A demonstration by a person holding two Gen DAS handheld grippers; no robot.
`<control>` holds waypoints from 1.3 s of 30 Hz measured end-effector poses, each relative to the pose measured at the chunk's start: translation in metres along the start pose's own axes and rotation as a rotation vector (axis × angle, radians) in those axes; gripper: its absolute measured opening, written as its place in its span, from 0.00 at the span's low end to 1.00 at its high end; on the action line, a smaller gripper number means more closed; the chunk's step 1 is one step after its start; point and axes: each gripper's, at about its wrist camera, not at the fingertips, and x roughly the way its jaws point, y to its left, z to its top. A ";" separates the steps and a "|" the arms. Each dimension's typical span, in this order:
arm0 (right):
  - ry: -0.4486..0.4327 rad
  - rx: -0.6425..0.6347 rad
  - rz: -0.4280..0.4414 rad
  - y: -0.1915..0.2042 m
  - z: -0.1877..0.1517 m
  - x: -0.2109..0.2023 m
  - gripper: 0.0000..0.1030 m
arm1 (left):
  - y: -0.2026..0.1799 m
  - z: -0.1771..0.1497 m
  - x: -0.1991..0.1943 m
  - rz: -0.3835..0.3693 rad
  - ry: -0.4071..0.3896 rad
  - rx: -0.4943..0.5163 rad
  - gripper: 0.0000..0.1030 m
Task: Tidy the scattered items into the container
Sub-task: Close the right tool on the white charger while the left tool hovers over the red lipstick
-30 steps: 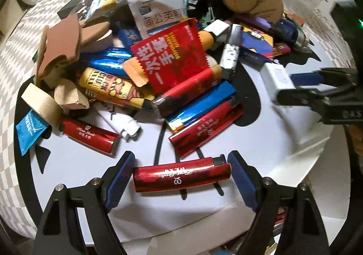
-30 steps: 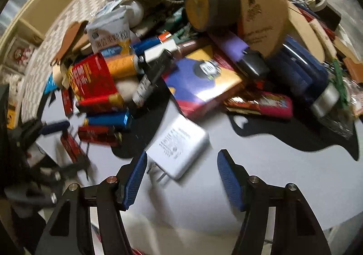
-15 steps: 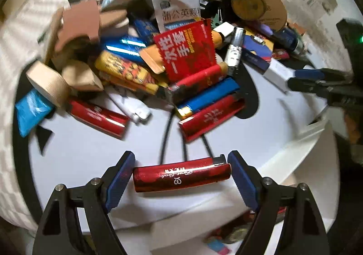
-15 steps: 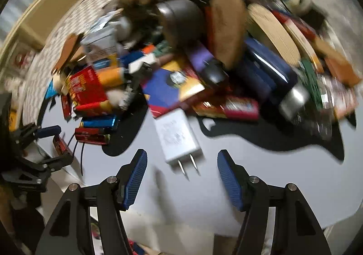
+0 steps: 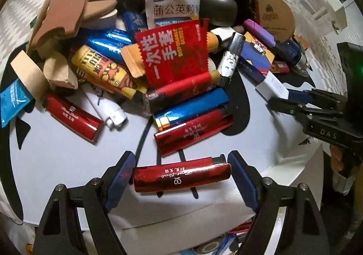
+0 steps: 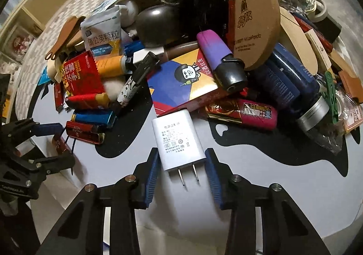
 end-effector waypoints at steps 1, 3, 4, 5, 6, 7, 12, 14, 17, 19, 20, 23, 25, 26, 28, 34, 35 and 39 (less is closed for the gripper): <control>0.000 -0.003 -0.003 0.000 0.000 0.000 0.40 | -0.007 0.004 0.004 0.022 -0.004 0.014 0.81; 0.000 -0.011 -0.011 0.001 0.000 0.000 0.40 | -0.012 0.005 0.008 0.085 -0.008 0.052 0.81; 0.001 -0.013 -0.013 0.001 -0.001 0.000 0.40 | -0.014 0.005 0.010 0.111 -0.009 0.068 0.81; 0.001 -0.014 -0.014 0.001 -0.001 0.000 0.40 | -0.015 0.004 0.010 0.128 -0.010 0.082 0.81; 0.002 -0.014 -0.014 0.001 -0.001 0.000 0.40 | -0.016 0.003 0.011 0.144 -0.010 0.096 0.81; 0.002 -0.015 -0.014 0.000 -0.001 0.000 0.40 | -0.017 0.001 0.011 0.153 -0.011 0.108 0.82; 0.006 -0.008 -0.010 -0.003 -0.001 0.000 0.40 | -0.015 -0.001 0.005 0.125 -0.025 0.115 0.82; 0.008 -0.002 -0.005 -0.004 -0.001 0.000 0.40 | -0.013 0.001 -0.001 0.101 -0.043 0.111 0.83; 0.010 0.005 0.002 -0.007 0.000 -0.001 0.40 | -0.009 0.004 -0.011 0.070 -0.071 0.108 0.86; 0.011 0.010 0.008 -0.009 0.000 -0.002 0.40 | -0.006 0.006 -0.018 0.050 -0.088 0.109 0.87; 0.012 0.013 0.011 -0.010 0.000 -0.002 0.40 | -0.004 0.008 -0.022 0.025 -0.087 0.103 0.87; 0.014 0.019 0.016 -0.013 0.001 -0.003 0.40 | 0.021 0.005 -0.041 -0.052 -0.071 0.057 0.87; 0.015 0.023 0.019 -0.015 0.001 -0.004 0.40 | 0.022 0.004 -0.043 -0.089 -0.034 0.057 0.87; 0.016 0.025 0.020 -0.015 0.001 -0.004 0.40 | 0.019 0.003 -0.042 -0.094 -0.015 0.067 0.87; 0.017 0.027 0.021 -0.017 0.002 -0.005 0.40 | 0.004 -0.001 -0.035 -0.055 0.008 0.117 0.87; 0.018 0.026 0.020 -0.020 0.003 -0.007 0.40 | -0.026 -0.014 -0.016 0.162 0.028 0.316 0.86; 0.018 0.026 0.019 -0.021 0.003 -0.007 0.40 | -0.030 -0.016 -0.012 0.186 0.035 0.344 0.86; 0.018 0.028 0.019 -0.023 0.004 -0.008 0.40 | -0.041 -0.016 -0.001 0.236 0.046 0.411 0.86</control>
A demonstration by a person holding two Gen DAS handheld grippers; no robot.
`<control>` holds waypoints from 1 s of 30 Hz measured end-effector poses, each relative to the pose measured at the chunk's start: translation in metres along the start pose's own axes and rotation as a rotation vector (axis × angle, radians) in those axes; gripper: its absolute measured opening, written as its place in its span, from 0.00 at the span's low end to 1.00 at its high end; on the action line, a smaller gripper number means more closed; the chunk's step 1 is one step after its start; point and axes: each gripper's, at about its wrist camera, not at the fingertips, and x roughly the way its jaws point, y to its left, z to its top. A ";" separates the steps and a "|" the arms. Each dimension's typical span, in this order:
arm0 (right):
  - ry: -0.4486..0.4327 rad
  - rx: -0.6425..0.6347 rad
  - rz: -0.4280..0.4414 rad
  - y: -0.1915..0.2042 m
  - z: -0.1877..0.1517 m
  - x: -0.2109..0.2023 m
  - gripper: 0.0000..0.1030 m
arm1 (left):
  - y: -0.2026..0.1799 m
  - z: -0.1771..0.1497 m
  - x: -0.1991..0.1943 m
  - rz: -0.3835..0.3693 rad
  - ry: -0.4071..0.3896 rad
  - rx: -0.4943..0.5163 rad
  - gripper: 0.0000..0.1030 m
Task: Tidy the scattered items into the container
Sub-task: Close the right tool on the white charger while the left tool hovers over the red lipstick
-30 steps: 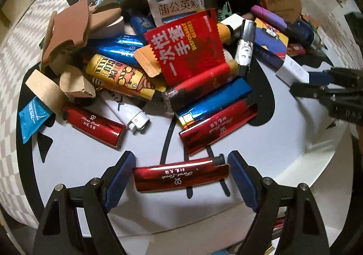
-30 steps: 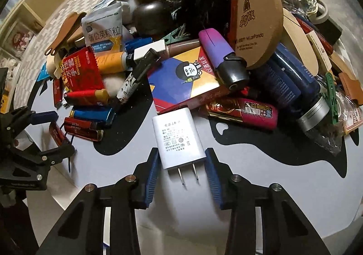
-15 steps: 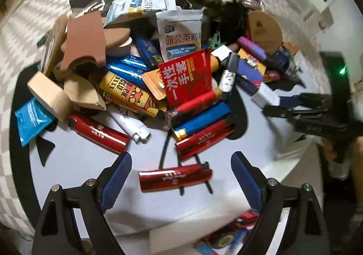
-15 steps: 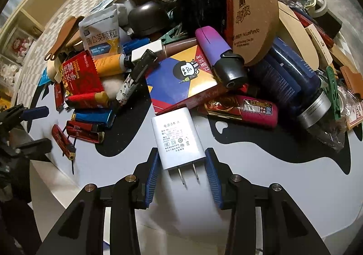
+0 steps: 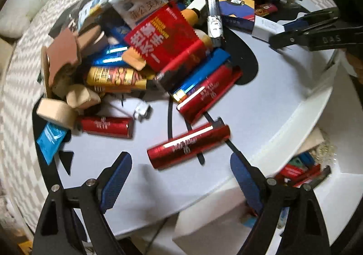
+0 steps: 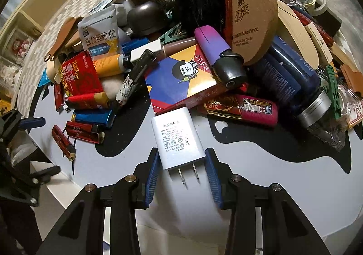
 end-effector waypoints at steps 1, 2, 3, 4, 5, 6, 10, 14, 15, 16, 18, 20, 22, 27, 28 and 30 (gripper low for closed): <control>0.000 0.001 0.001 -0.001 0.000 0.000 0.40 | -0.001 0.003 0.002 -0.006 0.003 0.006 0.87; 0.001 0.002 0.001 -0.002 0.001 -0.001 0.40 | -0.002 0.005 0.003 -0.024 0.005 0.007 0.87; 0.001 0.002 0.000 -0.002 0.001 -0.001 0.40 | -0.003 0.008 0.004 -0.038 0.004 0.008 0.89; 0.001 0.002 0.000 -0.003 0.001 -0.002 0.40 | -0.004 0.011 0.004 -0.042 -0.003 0.013 0.89; 0.001 0.001 -0.001 -0.004 0.001 -0.002 0.40 | -0.006 0.013 0.005 -0.040 -0.009 0.019 0.89; 0.001 0.001 -0.001 -0.004 0.002 -0.002 0.40 | -0.007 0.016 0.007 -0.020 -0.010 0.028 0.88; 0.001 0.000 0.001 -0.008 0.003 -0.004 0.40 | 0.000 0.021 0.018 -0.042 0.012 0.001 0.85; 0.003 0.000 0.006 -0.012 0.005 -0.006 0.40 | 0.013 0.019 0.014 -0.075 0.005 -0.037 0.84; 0.004 0.001 0.007 -0.013 0.005 -0.007 0.40 | 0.016 0.018 0.011 -0.073 -0.003 -0.037 0.82; 0.005 0.002 0.009 -0.014 0.006 -0.007 0.40 | 0.018 0.017 0.008 -0.078 -0.007 -0.034 0.82; 0.006 0.004 0.011 -0.016 0.007 -0.009 0.40 | 0.023 0.013 0.001 -0.088 -0.013 -0.026 0.82; 0.006 0.007 0.011 -0.018 0.007 -0.010 0.40 | 0.028 0.010 -0.004 -0.096 -0.015 -0.016 0.83; 0.006 0.008 0.011 -0.020 0.008 -0.011 0.40 | 0.029 0.006 -0.002 -0.100 0.014 0.006 0.83; 0.008 0.012 0.013 -0.025 0.011 -0.014 0.40 | 0.028 0.005 0.012 -0.088 0.077 0.027 0.84; 0.008 0.013 0.013 -0.026 0.011 -0.014 0.40 | 0.028 0.006 0.015 -0.077 0.082 0.024 0.84; 0.009 0.014 0.014 -0.029 0.012 -0.016 0.40 | 0.029 0.009 0.020 -0.054 0.091 0.016 0.84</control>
